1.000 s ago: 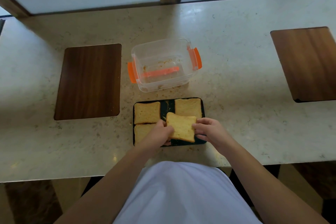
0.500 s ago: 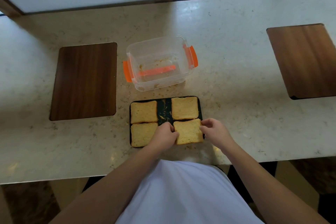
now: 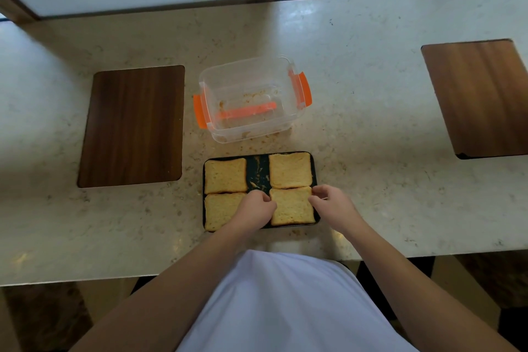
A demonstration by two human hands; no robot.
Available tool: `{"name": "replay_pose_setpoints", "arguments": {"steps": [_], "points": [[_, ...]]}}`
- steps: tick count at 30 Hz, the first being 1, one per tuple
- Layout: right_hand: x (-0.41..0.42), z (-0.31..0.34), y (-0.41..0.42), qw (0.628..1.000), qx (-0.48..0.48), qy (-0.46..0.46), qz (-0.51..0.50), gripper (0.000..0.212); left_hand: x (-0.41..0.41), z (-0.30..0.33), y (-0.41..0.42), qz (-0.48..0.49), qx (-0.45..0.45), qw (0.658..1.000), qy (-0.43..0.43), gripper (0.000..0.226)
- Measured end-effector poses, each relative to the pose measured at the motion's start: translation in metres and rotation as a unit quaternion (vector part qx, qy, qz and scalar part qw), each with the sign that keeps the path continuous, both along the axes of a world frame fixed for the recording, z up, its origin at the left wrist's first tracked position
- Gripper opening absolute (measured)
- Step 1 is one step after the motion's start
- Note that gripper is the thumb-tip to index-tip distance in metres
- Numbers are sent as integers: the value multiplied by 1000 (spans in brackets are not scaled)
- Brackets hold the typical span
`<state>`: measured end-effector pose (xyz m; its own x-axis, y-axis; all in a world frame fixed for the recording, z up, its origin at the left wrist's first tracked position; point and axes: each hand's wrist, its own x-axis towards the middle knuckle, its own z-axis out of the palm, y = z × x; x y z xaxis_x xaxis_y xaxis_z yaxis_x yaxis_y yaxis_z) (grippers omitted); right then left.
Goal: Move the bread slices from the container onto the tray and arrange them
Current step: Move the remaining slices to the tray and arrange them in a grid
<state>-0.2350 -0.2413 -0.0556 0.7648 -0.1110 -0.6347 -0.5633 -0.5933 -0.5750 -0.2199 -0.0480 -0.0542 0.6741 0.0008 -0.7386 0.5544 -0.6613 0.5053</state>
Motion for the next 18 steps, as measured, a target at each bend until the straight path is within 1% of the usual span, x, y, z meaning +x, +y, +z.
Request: {"name": "replay_pose_setpoints", "arguments": {"steps": [3,5,6,9,11,13,14,15,18], "points": [[-3,0,0,1000,-16,-13,8,44,-2,0,0,6,-8,1000,7,23],[-4,1,2,999,-27,-24,15,43,-3,0,0,11,-28,999,15,5],[-5,2,4,999,-35,-27,25,44,-4,0,0,10,-33,999,18,9],[-9,2,10,993,-84,-33,75,43,-7,1,-1,14,-44,999,23,47],[-13,2,12,983,-136,-40,114,33,-6,1,-2,14,-48,998,25,58],[-16,3,14,976,-166,-38,137,23,-4,3,-3,21,-55,998,34,62],[-16,4,15,974,-171,-32,144,22,-3,3,-3,30,-60,997,43,62],[-16,5,16,973,-173,-24,151,23,-2,3,-3,43,-67,996,52,62],[-16,7,21,974,-158,-25,160,37,-2,3,-1,64,-84,993,57,56]]}}
